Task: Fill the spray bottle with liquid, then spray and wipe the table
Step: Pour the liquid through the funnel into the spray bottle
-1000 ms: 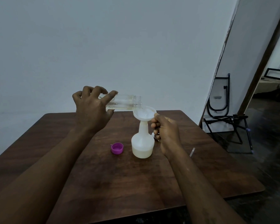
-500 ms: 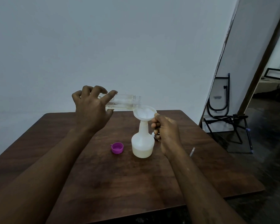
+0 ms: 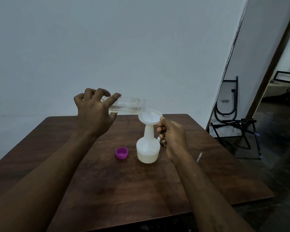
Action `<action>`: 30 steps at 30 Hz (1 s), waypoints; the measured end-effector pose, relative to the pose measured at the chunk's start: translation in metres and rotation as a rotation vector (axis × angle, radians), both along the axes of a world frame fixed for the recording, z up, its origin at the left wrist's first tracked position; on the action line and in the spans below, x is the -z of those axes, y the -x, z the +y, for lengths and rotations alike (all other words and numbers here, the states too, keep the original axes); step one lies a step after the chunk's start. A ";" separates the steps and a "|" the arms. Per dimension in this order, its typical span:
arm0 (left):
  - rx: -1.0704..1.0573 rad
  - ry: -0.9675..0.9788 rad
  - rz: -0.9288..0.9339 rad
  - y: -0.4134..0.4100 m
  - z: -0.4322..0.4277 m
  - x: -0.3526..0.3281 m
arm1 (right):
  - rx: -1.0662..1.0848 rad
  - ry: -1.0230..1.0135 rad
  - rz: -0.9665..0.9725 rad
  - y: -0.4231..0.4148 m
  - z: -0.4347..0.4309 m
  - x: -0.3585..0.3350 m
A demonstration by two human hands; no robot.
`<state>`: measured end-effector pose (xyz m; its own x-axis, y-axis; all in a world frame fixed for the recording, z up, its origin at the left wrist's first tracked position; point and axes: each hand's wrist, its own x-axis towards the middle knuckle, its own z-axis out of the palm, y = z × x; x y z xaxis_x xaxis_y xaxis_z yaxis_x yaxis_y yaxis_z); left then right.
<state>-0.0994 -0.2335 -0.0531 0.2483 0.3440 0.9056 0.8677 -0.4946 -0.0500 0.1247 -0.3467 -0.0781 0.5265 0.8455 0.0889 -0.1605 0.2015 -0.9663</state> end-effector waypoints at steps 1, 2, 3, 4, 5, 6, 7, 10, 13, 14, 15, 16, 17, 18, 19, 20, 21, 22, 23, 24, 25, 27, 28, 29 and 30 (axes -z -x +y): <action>-0.002 0.000 -0.001 0.000 0.000 0.000 | 0.001 0.002 0.000 0.000 0.000 0.000; -0.002 -0.002 -0.002 0.000 0.000 0.001 | 0.002 0.003 0.001 0.000 0.000 0.000; 0.000 -0.004 -0.004 0.000 0.000 0.001 | 0.003 0.004 0.003 0.000 0.001 -0.001; 0.003 -0.006 -0.005 0.000 0.000 0.001 | 0.003 0.004 0.004 0.000 0.001 -0.001; 0.006 -0.007 -0.006 0.000 0.000 0.001 | 0.002 0.005 0.006 0.000 0.001 -0.001; 0.007 -0.007 -0.006 -0.001 -0.001 0.001 | 0.001 0.005 0.006 0.000 0.001 -0.001; 0.007 -0.006 -0.006 -0.001 -0.001 0.000 | -0.001 0.004 0.007 0.000 0.001 -0.001; 0.005 -0.001 -0.002 -0.002 -0.002 0.000 | -0.003 0.000 0.013 0.000 0.001 0.000; 0.008 -0.002 0.003 -0.002 -0.001 0.000 | 0.000 0.001 0.016 0.000 0.002 0.000; 0.007 -0.006 0.002 -0.002 -0.001 0.000 | 0.002 0.003 0.014 0.000 0.002 0.000; 0.005 -0.009 0.002 -0.003 -0.001 0.000 | 0.004 0.004 0.011 0.000 0.002 0.000; 0.004 -0.012 0.002 -0.003 -0.001 0.000 | 0.004 0.002 0.010 0.000 0.002 0.000; 0.004 -0.014 0.002 -0.003 -0.001 0.000 | 0.003 -0.001 0.010 0.000 0.002 0.001; 0.004 -0.015 0.003 -0.003 -0.001 0.000 | 0.002 -0.003 0.010 0.000 0.002 0.001; 0.004 -0.017 0.004 -0.003 -0.001 0.000 | 0.001 -0.003 0.010 0.000 0.002 0.001; 0.004 -0.018 0.005 -0.003 -0.001 0.000 | 0.000 -0.002 0.010 0.000 0.002 0.001; 0.005 -0.018 0.005 -0.003 -0.001 -0.001 | 0.001 -0.001 0.010 0.001 0.002 0.000; 0.005 -0.018 0.007 -0.003 -0.001 -0.001 | 0.001 0.000 0.010 0.000 0.002 0.000; 0.004 -0.018 0.007 -0.002 -0.001 -0.002 | 0.001 0.001 0.008 0.000 0.002 0.000; 0.002 -0.017 0.007 -0.002 -0.001 -0.002 | 0.001 0.002 0.007 0.000 0.002 0.000; 0.002 -0.015 0.007 -0.002 -0.001 -0.003 | 0.000 0.003 0.005 0.000 0.002 0.000; 0.004 -0.011 0.007 -0.002 -0.002 -0.003 | -0.002 0.002 0.002 0.000 0.001 0.000; 0.006 -0.009 0.007 -0.002 -0.002 -0.003 | -0.002 0.002 0.000 0.000 0.001 0.000; 0.006 -0.009 0.009 -0.003 -0.002 -0.003 | -0.003 0.003 -0.001 0.000 0.001 0.000; 0.006 -0.009 0.010 -0.003 -0.003 -0.003 | -0.003 0.003 -0.001 0.000 0.001 0.000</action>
